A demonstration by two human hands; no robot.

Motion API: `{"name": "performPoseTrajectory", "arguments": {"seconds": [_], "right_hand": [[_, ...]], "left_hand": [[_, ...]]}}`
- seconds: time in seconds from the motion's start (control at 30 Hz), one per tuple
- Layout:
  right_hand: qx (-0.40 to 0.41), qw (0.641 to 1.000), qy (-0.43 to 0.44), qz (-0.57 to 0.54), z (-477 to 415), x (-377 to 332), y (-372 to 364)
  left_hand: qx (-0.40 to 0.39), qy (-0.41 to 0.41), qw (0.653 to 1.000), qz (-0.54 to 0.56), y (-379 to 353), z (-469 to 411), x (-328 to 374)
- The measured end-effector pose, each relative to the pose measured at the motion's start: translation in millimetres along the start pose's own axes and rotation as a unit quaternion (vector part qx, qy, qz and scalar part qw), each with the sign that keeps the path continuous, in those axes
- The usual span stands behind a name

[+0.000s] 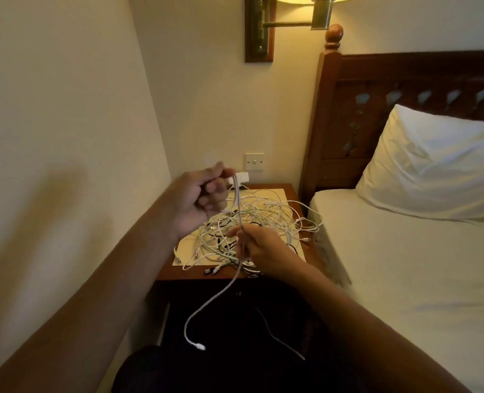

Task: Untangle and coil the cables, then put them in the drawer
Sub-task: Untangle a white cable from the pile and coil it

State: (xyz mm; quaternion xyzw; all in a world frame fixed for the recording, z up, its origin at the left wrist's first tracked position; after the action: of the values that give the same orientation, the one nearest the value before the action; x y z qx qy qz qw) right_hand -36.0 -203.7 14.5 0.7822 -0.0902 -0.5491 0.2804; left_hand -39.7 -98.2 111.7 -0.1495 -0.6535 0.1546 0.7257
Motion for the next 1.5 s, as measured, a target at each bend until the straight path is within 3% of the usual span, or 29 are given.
{"name": "performPoseTrajectory", "arguments": {"seconds": [0.07,0.13,0.17,0.23,0.3,0.37,0.4,0.5,0.57,0.63,0.8,0.87,0.93,1.07,1.2,1.4,1.5], "right_hand": [[-0.015,0.999,-0.010,0.031,13,13,-17],[-0.027,0.998,-0.005,0.053,25,12,-24],[-0.043,0.998,-0.003,0.053,30,2,-26],[-0.095,0.992,0.019,0.084,37,-20,-30],[-0.130,0.979,0.054,0.148,38,-40,-23],[-0.119,0.971,0.074,0.192,32,-57,0],[-0.097,0.973,0.075,0.194,25,-63,15],[-0.031,0.981,0.089,0.171,4,-73,55],[-0.018,0.983,0.112,0.148,-6,-76,63],[-0.006,0.986,0.125,0.113,-10,-79,65],[-0.003,0.987,0.124,0.103,-9,-68,58],[0.045,0.988,0.115,0.091,-11,-62,64],[0.089,0.987,0.114,0.074,-14,-59,71],[0.112,0.983,0.124,0.072,-17,-61,81],[0.104,0.988,0.116,0.016,-27,-52,92],[0.116,0.992,0.023,0.047,-32,24,80],[-0.016,0.995,-0.013,0.093,-11,34,23]], "left_hand": [[0.054,-0.043,0.995,0.076,13,-8,25],[0.100,-0.098,0.987,0.079,28,-14,38],[0.127,-0.135,0.982,0.030,36,-15,39],[0.154,-0.213,0.950,-0.168,43,-11,31],[0.126,-0.262,0.871,-0.397,44,-9,16],[0.082,-0.258,0.782,-0.561,53,-9,-3],[0.063,-0.232,0.770,-0.591,61,-10,-11],[-0.009,-0.154,0.820,-0.552,67,-5,-31],[-0.058,-0.145,0.809,-0.566,55,-2,-39],[-0.087,-0.124,0.830,-0.537,44,3,-46],[-0.089,-0.065,0.956,-0.270,37,10,-44],[-0.087,-0.031,0.980,-0.173,38,12,-45],[-0.101,-0.007,0.980,-0.170,35,18,-51],[-0.146,0.035,0.950,-0.272,31,27,-64],[-0.185,0.019,0.973,-0.136,25,33,-46],[-0.027,-0.069,0.991,0.115,50,17,14],[0.079,-0.130,0.979,0.138,62,1,27]]}}
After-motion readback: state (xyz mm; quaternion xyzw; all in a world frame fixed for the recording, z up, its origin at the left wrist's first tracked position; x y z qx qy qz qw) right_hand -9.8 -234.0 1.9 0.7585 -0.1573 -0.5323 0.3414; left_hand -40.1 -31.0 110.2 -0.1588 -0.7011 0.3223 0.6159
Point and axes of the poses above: each hand's wrist, its own z-axis away from the middle knuckle, its own y-axis out of the back of the hand, x = y × z, the point moved 9 cm from there along -z, towards the middle knuckle, and after that the axes turned 15 degrees about x, right-handed, at the moved point
